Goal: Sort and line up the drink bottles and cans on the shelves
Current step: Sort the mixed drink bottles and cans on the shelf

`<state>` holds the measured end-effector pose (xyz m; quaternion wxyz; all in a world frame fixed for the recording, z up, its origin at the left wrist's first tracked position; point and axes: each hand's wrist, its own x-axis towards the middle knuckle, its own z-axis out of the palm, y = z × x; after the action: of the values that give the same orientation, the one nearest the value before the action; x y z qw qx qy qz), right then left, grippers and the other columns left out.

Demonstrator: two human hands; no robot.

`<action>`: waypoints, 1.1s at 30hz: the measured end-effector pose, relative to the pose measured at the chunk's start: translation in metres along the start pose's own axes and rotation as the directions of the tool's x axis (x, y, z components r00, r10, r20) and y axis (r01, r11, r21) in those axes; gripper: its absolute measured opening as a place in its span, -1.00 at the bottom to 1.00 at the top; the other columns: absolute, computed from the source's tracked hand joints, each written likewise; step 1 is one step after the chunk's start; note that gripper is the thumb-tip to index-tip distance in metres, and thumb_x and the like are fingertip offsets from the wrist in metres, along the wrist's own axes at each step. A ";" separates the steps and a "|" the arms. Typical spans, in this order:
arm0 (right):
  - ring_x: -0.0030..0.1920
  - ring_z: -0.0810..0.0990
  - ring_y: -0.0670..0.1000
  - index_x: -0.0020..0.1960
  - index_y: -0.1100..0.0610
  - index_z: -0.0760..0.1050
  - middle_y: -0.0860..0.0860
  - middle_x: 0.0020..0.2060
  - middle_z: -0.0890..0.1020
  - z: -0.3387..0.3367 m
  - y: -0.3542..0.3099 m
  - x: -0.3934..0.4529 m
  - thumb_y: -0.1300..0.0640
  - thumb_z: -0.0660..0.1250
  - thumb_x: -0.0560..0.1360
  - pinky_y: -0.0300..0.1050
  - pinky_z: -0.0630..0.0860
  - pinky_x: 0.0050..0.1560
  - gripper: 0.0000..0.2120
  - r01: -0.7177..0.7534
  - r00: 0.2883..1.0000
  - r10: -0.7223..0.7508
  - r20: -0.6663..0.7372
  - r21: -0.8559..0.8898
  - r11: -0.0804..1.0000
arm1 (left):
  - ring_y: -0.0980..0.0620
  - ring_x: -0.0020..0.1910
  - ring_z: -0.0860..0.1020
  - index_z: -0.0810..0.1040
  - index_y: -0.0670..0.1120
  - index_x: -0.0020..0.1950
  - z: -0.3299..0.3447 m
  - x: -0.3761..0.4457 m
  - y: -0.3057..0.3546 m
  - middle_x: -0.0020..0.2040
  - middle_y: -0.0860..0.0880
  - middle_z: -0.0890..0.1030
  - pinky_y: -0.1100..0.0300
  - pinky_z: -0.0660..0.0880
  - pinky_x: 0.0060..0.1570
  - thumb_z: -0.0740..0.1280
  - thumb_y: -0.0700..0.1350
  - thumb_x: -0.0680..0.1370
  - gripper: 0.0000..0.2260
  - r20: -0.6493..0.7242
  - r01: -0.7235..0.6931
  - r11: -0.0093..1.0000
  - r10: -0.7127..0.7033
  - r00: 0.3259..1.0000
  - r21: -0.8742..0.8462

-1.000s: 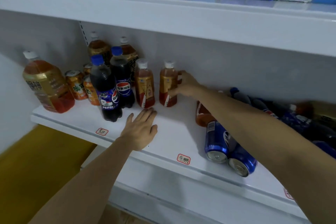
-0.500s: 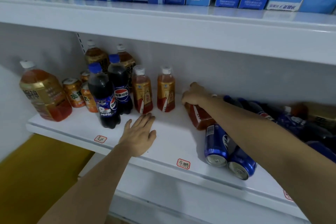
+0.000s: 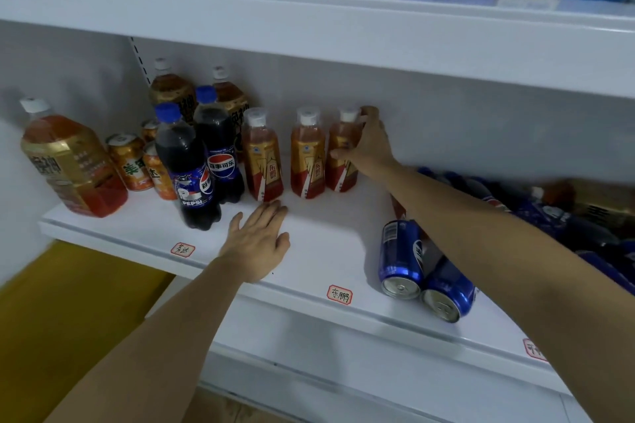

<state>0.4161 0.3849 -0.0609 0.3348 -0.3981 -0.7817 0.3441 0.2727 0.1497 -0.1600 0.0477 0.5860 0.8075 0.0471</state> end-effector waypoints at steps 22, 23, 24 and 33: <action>0.08 0.63 0.04 0.50 0.14 0.30 0.10 0.14 0.62 -0.048 0.010 -0.001 0.23 0.46 0.49 -0.36 0.54 -0.06 -0.36 -0.033 0.987 0.015 -0.157 -0.115 0.993 | 0.12 0.65 -0.10 -0.05 0.07 0.68 -0.005 -0.001 0.000 0.69 0.09 -0.06 -0.16 -0.11 0.59 -0.06 0.11 0.70 -0.47 0.017 -0.001 1.000 0.001 1.000 0.004; 0.02 0.63 0.01 0.44 0.13 0.32 0.06 0.07 0.62 -0.047 0.011 -0.005 0.24 0.47 0.48 -0.47 0.50 -0.18 -0.41 -0.014 0.984 0.000 -0.177 -0.080 0.997 | 0.12 0.65 -0.10 -0.05 0.07 0.68 -0.005 -0.001 0.001 0.69 0.09 -0.06 -0.16 -0.11 0.59 -0.06 0.11 0.70 -0.47 0.014 -0.001 1.000 0.001 1.000 0.006; -0.01 0.63 0.00 0.36 0.11 0.32 0.01 0.00 0.60 -0.045 0.013 -0.009 0.25 0.47 0.47 -0.49 0.46 -0.26 -0.47 -0.001 0.978 -0.009 -0.208 -0.048 0.999 | 0.12 0.65 -0.10 -0.05 0.06 0.68 -0.005 -0.001 0.000 0.69 0.09 -0.06 -0.16 -0.10 0.59 -0.06 0.11 0.70 -0.47 0.012 -0.004 1.000 0.004 1.000 0.005; 0.13 0.50 -0.02 0.56 -0.06 0.23 0.09 0.31 0.43 -0.053 0.021 -0.041 0.21 0.55 0.42 -0.01 0.60 0.17 -0.18 0.135 0.971 -0.169 -0.172 -0.193 0.972 | 0.12 0.65 -0.09 -0.06 0.06 0.68 -0.002 -0.001 0.001 0.69 0.09 -0.06 -0.17 -0.09 0.59 -0.06 0.10 0.70 -0.46 0.019 0.004 1.000 -0.004 1.000 0.010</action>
<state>0.4852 0.3738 -0.0596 0.3948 -0.3961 -0.8029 0.2063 0.2734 0.1486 -0.1577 0.0525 0.5849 0.8085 0.0375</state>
